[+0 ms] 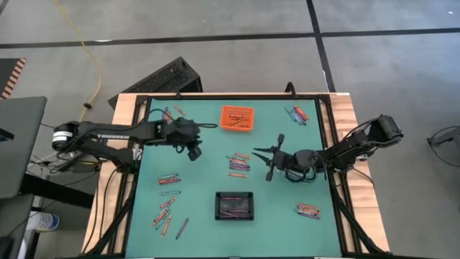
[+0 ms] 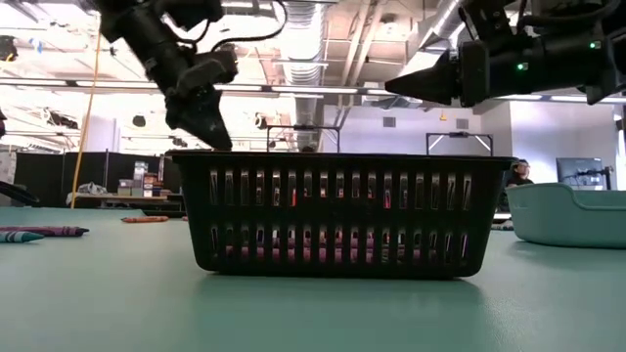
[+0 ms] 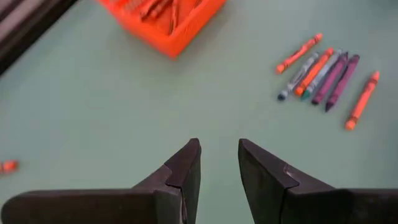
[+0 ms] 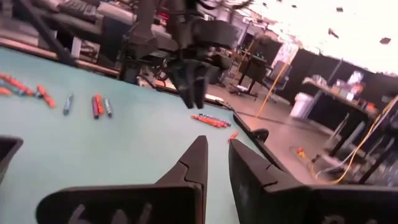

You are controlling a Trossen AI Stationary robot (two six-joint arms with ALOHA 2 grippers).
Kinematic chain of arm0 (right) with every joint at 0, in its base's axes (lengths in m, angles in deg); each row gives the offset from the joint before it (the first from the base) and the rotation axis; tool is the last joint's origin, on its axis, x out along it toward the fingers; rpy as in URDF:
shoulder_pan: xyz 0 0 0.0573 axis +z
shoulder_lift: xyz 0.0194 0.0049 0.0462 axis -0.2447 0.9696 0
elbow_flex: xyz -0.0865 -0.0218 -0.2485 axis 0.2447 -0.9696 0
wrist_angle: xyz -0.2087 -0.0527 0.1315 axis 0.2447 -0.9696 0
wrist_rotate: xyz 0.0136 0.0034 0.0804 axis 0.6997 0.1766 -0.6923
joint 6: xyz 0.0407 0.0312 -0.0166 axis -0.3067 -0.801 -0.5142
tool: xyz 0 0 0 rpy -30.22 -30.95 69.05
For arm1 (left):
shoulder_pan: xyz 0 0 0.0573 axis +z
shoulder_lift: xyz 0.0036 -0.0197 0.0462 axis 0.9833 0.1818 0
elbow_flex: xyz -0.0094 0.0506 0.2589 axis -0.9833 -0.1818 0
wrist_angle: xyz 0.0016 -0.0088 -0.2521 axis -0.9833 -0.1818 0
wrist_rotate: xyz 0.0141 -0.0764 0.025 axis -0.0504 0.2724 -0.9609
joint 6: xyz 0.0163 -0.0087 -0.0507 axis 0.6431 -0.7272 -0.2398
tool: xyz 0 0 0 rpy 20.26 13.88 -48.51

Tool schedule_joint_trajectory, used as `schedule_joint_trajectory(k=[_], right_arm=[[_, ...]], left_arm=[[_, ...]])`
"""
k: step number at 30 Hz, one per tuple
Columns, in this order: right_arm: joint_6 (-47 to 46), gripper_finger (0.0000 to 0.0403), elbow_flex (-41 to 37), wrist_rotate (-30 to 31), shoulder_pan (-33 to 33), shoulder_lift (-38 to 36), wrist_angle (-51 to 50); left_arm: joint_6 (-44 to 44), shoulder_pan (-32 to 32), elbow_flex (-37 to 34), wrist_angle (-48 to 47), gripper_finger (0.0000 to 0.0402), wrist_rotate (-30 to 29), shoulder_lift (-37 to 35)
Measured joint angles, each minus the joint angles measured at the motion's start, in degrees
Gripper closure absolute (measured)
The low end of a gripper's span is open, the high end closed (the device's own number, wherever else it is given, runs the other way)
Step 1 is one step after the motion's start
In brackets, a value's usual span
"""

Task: Sort crayons
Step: Put the blue crayon into the blue bin

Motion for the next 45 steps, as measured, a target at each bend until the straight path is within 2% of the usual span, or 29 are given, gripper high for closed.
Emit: schedule_joint_trajectory(k=[5, 8, 12, 14, 16, 21, 24, 27, 31, 42, 45], right_arm=[[2.29, 0.0337, 0.00, 0.01, -0.04, 0.02, -0.19], [0.55, 0.0337, 0.00, 0.00, 0.23, 0.02, -0.05], [-5.37, 0.0337, 0.02, 0.01, 1.50, 0.02, -0.59], [-5.46, 0.0337, 0.02, 0.08, 2.53, 0.02, -0.92], [-4.77, 0.0337, 0.02, 1.17, 3.72, 0.04, -0.92], [-4.56, 0.0337, 0.04, 8.99, 6.99, -0.69, -1.41], [-4.00, 0.0337, 0.04, 14.27, 9.98, -2.52, -5.73], [-3.12, 0.0337, 0.04, 19.84, 13.29, -4.69, -10.60], [-3.10, 0.0337, 0.04, 25.32, 16.85, -6.85, -13.98], [-4.61, 0.0337, 0.04, 26.01, 21.19, -8.57, -14.14], [-4.63, 0.0337, 0.04, 25.99, 21.30, -8.57, -14.04]], left_arm=[[11.02, -1.88, 0.58, 9.15, 0.0306, 3.55, 5.92], [16.01, -2.55, 0.55, 19.45, 0.0306, 5.53, 11.74], [23.57, -2.82, 0.57, 32.53, 0.0306, 13.35, 20.48], [25.86, -2.82, 1.41, 36.26, 0.0306, 16.02, 24.46], [26.10, -2.52, 4.64, 38.36, 0.0306, 16.24, 28.24], [24.62, -2.48, 13.72, 31.59, 0.0306, 16.37, 35.37], [23.06, -3.46, 18.58, 26.93, 0.0306, 19.14, 38.65], [22.78, -4.95, 21.24, 25.14, 0.0306, 21.43, 40.72], [23.56, -7.51, 21.64, 25.03, 0.0306, 20.34, 41.54], [22.77, -9.45, 19.23, 22.77, 0.0306, 11.71, 41.44], [21.97, -9.16, 19.24, 22.92, 0.0306, 12.05, 41.44]])
